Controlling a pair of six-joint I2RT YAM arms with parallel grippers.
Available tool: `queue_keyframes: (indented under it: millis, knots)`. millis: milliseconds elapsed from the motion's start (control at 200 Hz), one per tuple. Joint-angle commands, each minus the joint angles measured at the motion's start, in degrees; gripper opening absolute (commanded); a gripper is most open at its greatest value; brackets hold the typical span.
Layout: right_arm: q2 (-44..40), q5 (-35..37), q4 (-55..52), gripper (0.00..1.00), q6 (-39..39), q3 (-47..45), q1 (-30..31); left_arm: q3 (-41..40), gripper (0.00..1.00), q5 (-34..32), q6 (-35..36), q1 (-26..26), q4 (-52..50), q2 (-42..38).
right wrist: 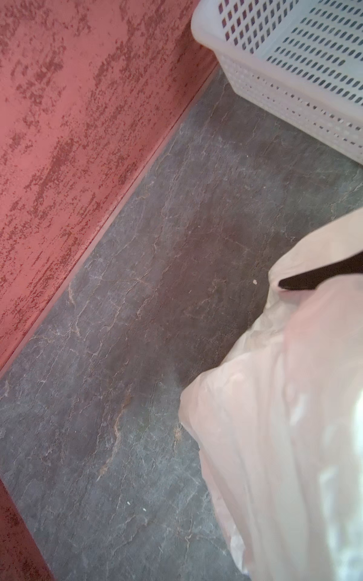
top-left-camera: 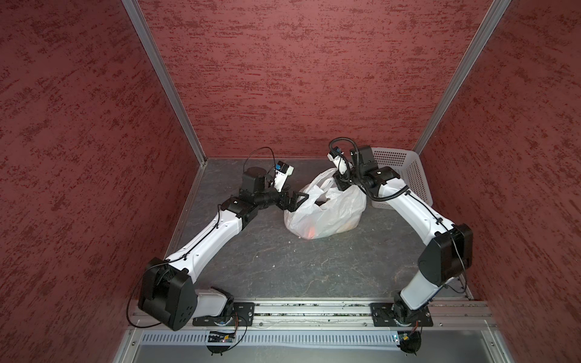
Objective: Untie the knot of the plastic bag and take out the fruit
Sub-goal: Open the plastic bag at the center of the table.
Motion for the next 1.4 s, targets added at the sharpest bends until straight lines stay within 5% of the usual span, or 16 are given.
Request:
queue_keyframes:
  millis: [0,366,706,832,1122,1398]
  knots:
    - [-2.02,-1.87,-5.31,0.0,2.98,2.92,-0.05,5.35,0.99,-3.67,-0.73,-2.32,-0.38,-0.01]
    - [-2.48,-2.43,-7.17,0.0,6.43,4.12,0.16,16.92,1.0,-3.61,-4.22,-8.48,-2.7,11.51]
    - [-5.19,-1.21,-6.64,0.0,8.35,1.88,0.17,23.46,1.0,-22.64,-4.73,-8.89,-19.32,19.79]
    - [-6.33,0.22,-7.13,0.0,7.81,0.27,0.12,22.9,1.0,-29.99,-4.09,-5.83,-24.03,20.59]
    - [-7.19,1.09,-7.17,0.0,8.43,-3.98,0.08,20.0,0.98,-34.22,-0.16,2.57,-27.59,18.31]
    - [-6.11,-1.58,-6.54,0.0,10.95,-3.14,0.03,16.42,1.0,-22.48,2.45,-5.15,-19.32,12.04]
